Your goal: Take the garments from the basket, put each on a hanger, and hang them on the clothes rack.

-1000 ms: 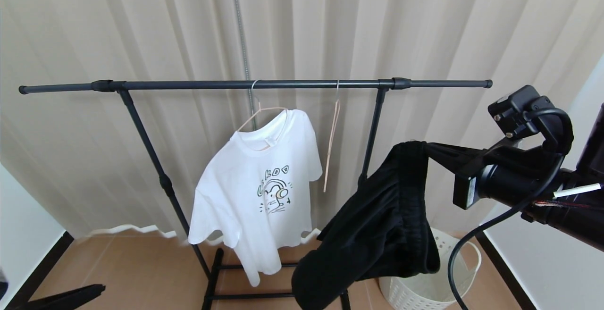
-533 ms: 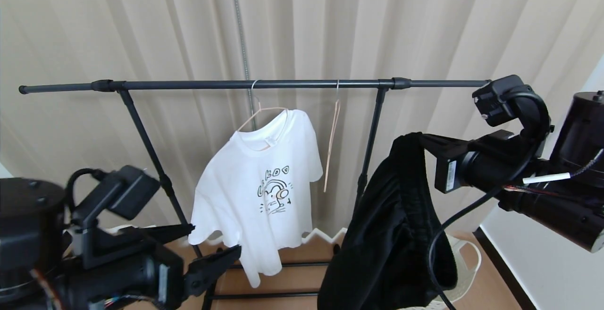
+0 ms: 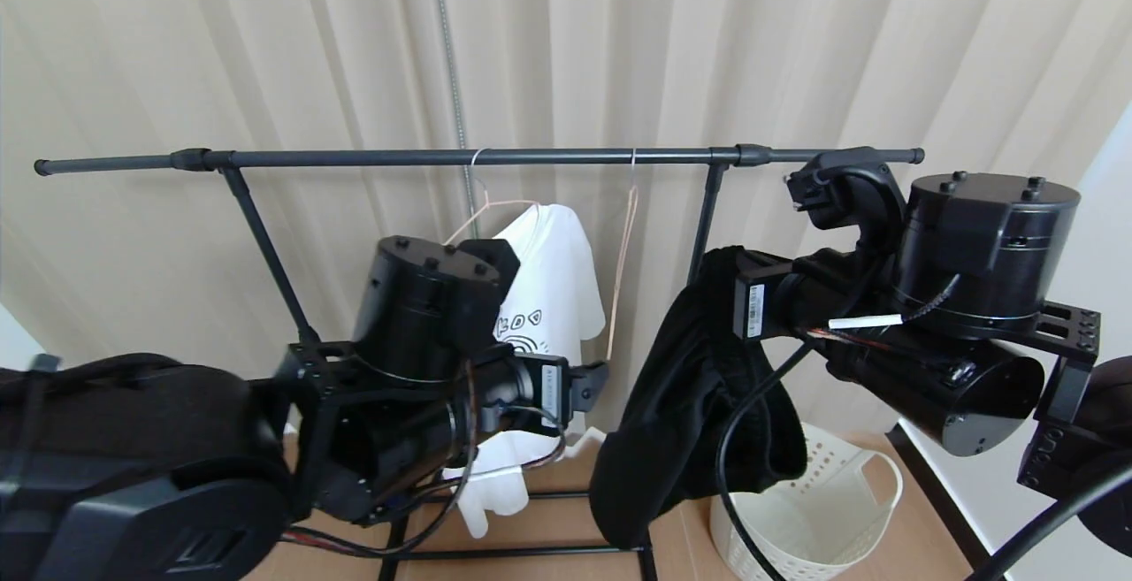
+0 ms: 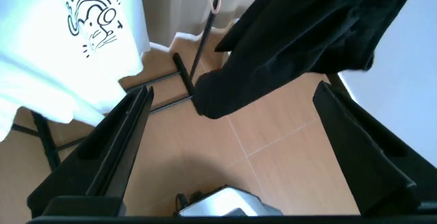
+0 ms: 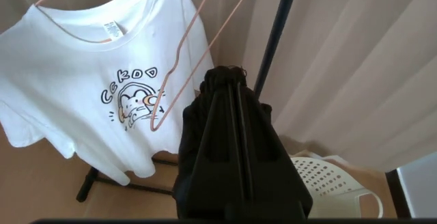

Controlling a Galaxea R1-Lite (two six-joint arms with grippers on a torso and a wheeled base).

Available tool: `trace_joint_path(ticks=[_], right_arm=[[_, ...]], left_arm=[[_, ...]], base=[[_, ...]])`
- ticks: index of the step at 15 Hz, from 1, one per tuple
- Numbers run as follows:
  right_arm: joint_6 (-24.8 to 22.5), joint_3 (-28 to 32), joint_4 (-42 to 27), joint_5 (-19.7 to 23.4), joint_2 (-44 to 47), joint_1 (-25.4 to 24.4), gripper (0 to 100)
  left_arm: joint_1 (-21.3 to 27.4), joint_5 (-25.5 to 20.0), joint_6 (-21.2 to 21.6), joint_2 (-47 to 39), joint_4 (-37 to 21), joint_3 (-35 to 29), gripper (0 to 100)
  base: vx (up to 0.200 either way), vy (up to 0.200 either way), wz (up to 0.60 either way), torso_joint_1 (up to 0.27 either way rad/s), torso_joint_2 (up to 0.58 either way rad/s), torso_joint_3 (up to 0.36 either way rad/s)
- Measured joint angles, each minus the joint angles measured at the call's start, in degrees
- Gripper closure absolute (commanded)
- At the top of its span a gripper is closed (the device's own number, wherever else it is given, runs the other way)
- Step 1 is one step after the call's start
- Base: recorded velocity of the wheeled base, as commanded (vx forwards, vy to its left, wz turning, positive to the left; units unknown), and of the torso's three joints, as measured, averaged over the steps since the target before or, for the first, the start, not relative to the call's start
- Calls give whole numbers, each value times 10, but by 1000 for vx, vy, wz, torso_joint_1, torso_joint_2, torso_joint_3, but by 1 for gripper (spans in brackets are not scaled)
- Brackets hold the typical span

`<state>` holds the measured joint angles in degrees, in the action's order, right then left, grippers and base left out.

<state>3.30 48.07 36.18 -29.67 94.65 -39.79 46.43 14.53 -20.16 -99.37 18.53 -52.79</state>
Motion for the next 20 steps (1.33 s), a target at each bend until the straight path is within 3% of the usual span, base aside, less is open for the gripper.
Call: trace_joint_path(ticks=[2,11,20], right_arm=[[0,2,0,0,7,-5,100],[9,0,0,-12,13,-46,100],[10,4,5,-14,22,-57,100]], left_arm=[[25,15,-18,-40,0,-36,0],[60,10,-20,-130,3,-140,0],[69,19,-24,-162,23,-172,0]], base=[[0,0,0,0,0,0],[0,0,0,0,0,0],[0,0,0,0,0,0]])
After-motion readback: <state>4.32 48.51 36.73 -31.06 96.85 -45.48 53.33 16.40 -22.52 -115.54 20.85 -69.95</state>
